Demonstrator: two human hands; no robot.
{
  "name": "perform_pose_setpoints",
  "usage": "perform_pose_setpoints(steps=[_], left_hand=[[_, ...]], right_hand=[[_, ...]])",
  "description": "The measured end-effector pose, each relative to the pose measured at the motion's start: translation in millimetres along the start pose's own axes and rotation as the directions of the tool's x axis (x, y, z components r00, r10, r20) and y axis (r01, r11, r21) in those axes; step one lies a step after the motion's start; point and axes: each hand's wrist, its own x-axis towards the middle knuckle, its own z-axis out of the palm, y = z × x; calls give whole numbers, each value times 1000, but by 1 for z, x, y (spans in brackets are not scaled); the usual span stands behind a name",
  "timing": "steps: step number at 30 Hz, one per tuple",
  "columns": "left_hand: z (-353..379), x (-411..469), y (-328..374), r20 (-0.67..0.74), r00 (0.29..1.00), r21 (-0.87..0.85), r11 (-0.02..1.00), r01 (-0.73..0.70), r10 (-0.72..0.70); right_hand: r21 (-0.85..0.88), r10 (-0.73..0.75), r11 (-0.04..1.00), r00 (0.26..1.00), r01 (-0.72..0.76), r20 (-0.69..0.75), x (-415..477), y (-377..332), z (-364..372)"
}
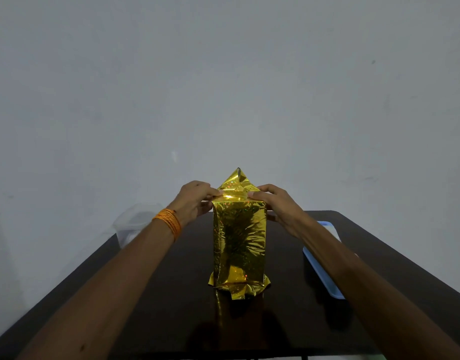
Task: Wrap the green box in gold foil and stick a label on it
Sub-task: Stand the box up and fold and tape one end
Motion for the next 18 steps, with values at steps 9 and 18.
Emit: perform_pose_setpoints(steps=[9,18], left_hand=[[12,18,-14,48,999,10,1000,1,-2],[0,15,-29,90,993,-46,996,-71,75]], right_hand=[[18,14,1000,1000,-14,-1,-1,1,-1],[58,42,997,999,-41,-10,-5,1,0]])
